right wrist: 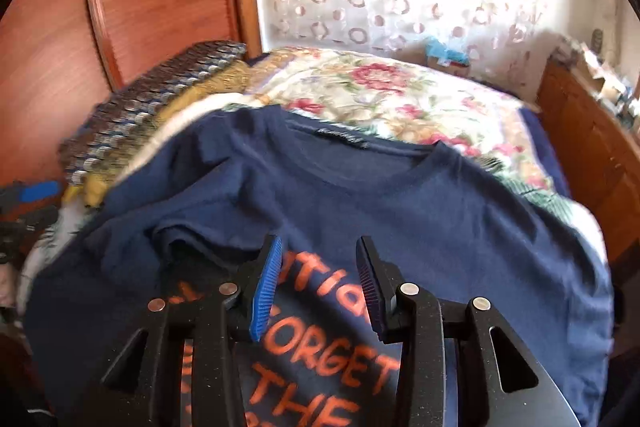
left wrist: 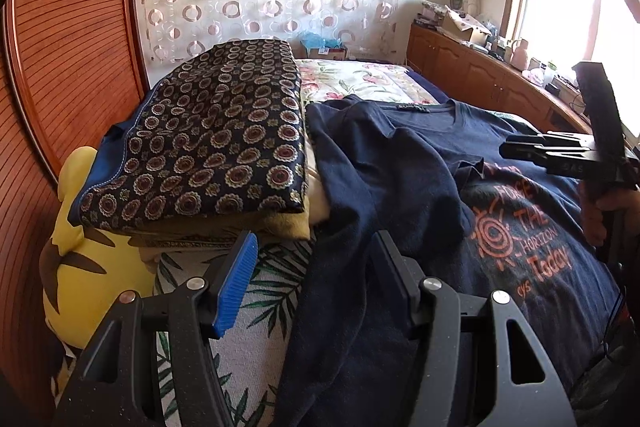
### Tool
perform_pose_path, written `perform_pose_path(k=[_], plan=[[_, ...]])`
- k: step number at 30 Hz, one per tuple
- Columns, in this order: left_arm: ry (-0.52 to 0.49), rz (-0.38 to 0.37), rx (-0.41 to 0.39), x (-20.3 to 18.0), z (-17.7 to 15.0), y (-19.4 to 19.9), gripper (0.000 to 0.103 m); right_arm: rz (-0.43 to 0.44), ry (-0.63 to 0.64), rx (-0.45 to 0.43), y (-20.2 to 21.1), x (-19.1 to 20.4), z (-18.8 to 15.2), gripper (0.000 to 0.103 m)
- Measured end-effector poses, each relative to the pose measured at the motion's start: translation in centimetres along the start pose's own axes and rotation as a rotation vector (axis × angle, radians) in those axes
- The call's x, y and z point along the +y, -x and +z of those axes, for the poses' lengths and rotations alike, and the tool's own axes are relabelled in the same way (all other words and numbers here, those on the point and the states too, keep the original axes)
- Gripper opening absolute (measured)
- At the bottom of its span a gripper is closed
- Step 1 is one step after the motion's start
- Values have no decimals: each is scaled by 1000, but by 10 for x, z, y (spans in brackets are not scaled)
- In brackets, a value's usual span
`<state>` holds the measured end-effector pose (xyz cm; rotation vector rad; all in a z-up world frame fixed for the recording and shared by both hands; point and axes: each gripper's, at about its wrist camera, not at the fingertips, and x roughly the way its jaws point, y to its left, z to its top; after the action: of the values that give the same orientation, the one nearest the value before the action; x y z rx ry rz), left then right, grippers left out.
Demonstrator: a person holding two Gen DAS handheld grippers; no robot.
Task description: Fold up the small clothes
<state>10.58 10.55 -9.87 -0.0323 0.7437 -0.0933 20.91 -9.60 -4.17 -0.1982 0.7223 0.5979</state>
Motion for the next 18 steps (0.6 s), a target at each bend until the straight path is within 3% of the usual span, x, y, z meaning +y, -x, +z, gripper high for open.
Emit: perform_pose_path(k=[7,12,13,15,18], plan=[[3,-1,-6,-3,0,4,60,220,26,27,1,42,-11,37],[2,3,-10,-2,-2,9,60,291,46,92,-28,72,-20,36],[3,3,-11,-1,-3,10,60,296,44,102,-33,74,-19,32],[5,5,-12,-1,-3,12,60,311,45,115,-43,81,-20,13],[6,7,-15,0,-5,14,60,350,44,108,-45,86,-21,2]])
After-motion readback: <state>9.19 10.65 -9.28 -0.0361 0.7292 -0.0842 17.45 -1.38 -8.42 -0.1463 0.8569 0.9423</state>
